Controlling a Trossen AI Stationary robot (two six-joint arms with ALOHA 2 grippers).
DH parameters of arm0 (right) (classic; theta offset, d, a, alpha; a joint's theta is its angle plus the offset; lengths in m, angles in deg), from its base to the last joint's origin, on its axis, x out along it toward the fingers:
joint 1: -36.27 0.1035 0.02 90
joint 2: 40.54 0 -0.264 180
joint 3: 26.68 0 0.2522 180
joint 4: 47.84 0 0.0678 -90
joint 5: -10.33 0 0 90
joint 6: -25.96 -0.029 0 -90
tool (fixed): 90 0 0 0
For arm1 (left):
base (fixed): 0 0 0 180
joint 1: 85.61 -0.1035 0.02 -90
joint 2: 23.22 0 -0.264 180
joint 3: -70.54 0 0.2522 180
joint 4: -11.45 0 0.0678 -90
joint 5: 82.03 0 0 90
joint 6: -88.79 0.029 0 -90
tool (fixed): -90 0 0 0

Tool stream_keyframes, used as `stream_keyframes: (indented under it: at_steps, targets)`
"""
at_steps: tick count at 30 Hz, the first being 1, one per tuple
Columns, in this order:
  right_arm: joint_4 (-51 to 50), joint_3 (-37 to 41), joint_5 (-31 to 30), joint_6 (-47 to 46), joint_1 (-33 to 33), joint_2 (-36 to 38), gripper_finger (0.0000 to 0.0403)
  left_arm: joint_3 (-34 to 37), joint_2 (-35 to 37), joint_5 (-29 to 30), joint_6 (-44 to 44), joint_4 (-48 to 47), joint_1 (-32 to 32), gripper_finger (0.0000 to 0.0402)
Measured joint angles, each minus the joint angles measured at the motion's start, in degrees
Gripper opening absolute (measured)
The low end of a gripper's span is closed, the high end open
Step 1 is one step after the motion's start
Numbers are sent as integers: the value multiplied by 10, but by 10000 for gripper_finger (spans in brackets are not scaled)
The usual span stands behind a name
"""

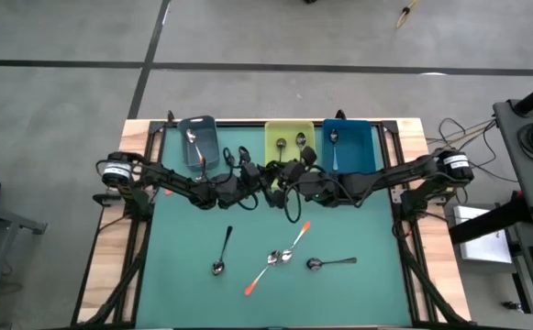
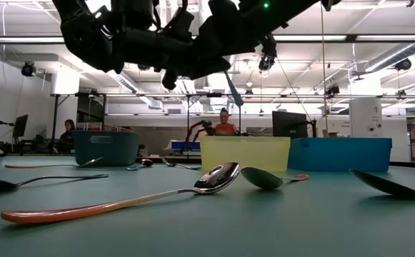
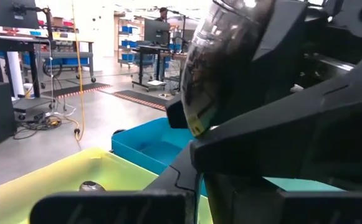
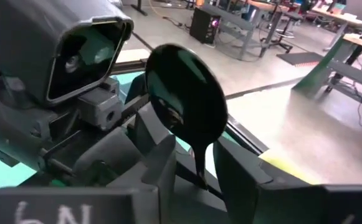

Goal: Sort silverware by color (type)
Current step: Put the blue spoon into the blue bin

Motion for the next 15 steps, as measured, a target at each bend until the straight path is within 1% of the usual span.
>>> stream_keyframes:
  at_steps: [5, 6, 15]
  targets:
    - [-2, 0, -6, 0, 0, 0, 27, 0, 0, 3, 4, 1, 0, 0]
    - [-3, 0, -6, 0, 0, 0, 18, 0, 0, 3, 4, 1, 0, 0]
    - [-4, 0, -4, -1, -1, 1, 10, 0, 0, 1, 5, 1, 0, 0]
